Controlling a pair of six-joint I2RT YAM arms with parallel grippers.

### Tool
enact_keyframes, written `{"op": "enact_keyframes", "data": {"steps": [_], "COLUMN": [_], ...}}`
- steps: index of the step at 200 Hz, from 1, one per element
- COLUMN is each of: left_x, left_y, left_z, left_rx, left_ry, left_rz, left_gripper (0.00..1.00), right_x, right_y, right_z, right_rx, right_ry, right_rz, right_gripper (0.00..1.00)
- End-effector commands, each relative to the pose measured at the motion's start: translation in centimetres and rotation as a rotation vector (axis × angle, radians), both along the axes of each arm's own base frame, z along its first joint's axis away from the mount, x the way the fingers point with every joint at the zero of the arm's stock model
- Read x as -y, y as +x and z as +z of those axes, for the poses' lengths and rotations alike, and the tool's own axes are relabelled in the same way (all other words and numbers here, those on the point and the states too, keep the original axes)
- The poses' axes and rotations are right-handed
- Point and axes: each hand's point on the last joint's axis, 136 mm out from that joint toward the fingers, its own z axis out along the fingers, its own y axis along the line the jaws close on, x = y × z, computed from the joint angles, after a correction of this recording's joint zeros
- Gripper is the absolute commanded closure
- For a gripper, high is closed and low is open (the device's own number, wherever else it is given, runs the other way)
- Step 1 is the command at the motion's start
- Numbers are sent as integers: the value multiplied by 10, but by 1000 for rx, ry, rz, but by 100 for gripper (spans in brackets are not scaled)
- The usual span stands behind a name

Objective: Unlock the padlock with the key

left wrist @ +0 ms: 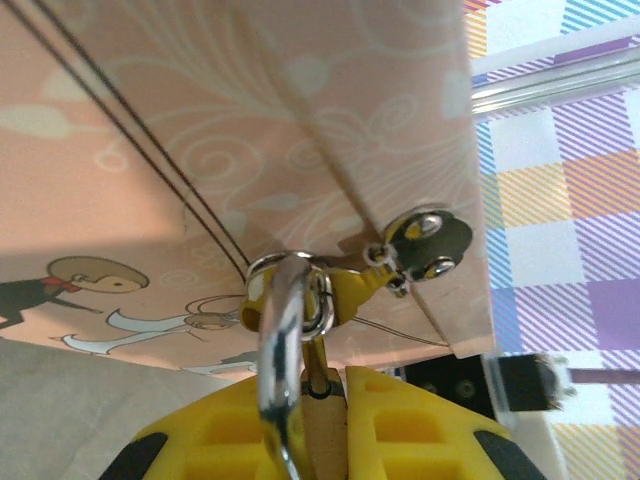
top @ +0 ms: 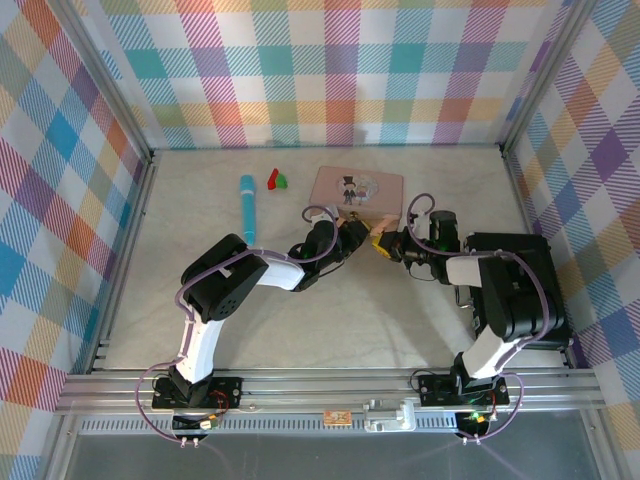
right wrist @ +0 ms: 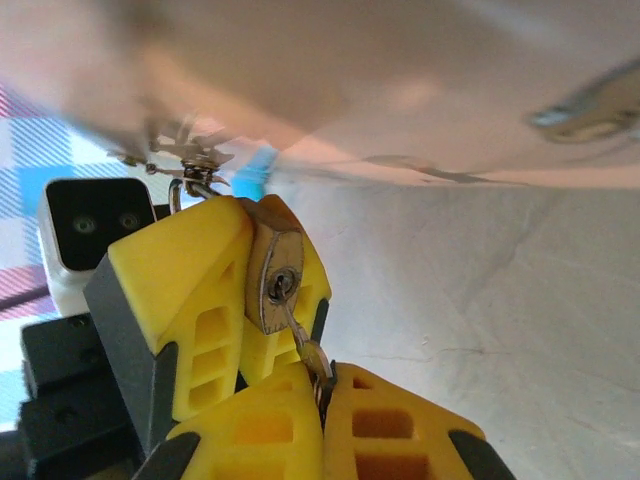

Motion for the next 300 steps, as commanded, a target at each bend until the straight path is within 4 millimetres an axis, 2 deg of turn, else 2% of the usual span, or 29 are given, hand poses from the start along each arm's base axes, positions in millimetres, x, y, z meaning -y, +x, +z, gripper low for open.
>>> {"op": "enact_keyframes", "data": {"steps": [1,30,56,92,132,172,218,230,263,300], "left_x": [28,30,31,31,27,31,35,38,47,43], "left_y": [-19,-18,-19,-24,-30,-37,-45,-47,-55,-56], "left_z": [27,34,35,34,22,21,18,22,32,37], "left_rx": [-13,-20,-15,44,58,77,62,63,48,17], "left_ry": [-94,-130,-140,-131,-95,-76,-71,-85,-131,-137], "left_rz": [-110,-108,-114,-145,-166,-198,-248,-268,-338,-361], "left_gripper": [100,100,100,100,100,100,100,100,100,100], "right_x": [-17,-18,-22,-30,-35,-37,-34,-35,-34,-30], "right_y": [-7,-9,-8,-9,-5,5,8,6,2,-4], "right_z": [27,30,34,63,86,94,92,94,82,77], "right_rx": [278,332,267,164,49,24,194,253,379,490], "right_ry": [-141,-181,-119,9,162,232,114,97,-9,-111], "right_rz": [152,161,142,133,95,89,178,210,290,334], "right_gripper": [100,100,100,100,100,100,100,100,100,100]}}
